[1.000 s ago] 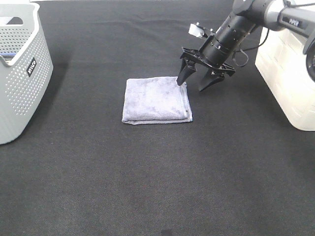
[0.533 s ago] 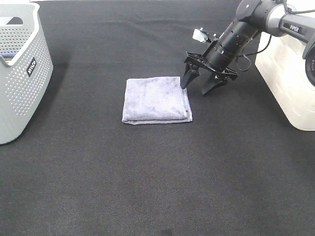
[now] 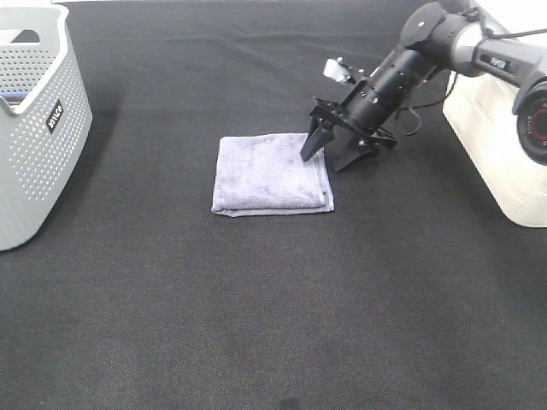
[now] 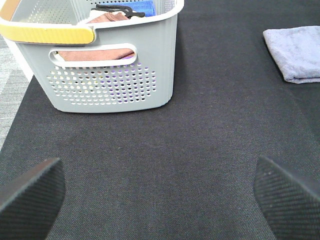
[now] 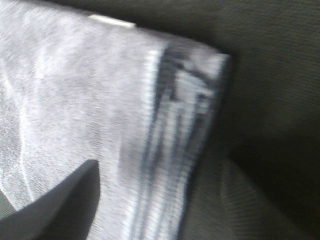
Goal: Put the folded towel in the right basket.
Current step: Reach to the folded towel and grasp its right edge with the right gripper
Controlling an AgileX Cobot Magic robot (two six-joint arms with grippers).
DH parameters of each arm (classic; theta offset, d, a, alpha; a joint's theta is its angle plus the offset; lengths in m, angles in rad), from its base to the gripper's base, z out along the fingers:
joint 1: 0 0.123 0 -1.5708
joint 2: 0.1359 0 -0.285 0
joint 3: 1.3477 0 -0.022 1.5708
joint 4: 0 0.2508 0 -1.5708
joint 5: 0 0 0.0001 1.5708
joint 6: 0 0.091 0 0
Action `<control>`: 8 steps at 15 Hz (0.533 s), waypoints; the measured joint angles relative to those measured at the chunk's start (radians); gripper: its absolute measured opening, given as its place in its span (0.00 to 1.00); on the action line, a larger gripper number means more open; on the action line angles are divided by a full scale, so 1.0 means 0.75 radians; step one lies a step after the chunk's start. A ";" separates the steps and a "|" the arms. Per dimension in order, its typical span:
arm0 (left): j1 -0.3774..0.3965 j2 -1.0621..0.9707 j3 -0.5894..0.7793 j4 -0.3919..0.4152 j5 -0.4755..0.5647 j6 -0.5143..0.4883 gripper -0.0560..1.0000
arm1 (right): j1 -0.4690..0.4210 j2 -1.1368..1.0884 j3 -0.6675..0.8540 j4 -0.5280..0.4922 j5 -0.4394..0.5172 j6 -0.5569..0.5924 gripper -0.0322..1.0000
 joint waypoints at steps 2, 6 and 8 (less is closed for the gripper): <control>0.000 0.000 0.000 0.000 0.000 0.000 0.98 | 0.011 0.016 -0.001 0.027 0.000 -0.005 0.46; 0.000 0.000 0.000 0.000 0.000 0.000 0.98 | 0.011 0.031 -0.001 0.035 0.000 -0.028 0.08; 0.000 0.000 0.000 0.000 0.000 0.000 0.98 | 0.011 0.029 -0.001 0.040 0.000 -0.067 0.08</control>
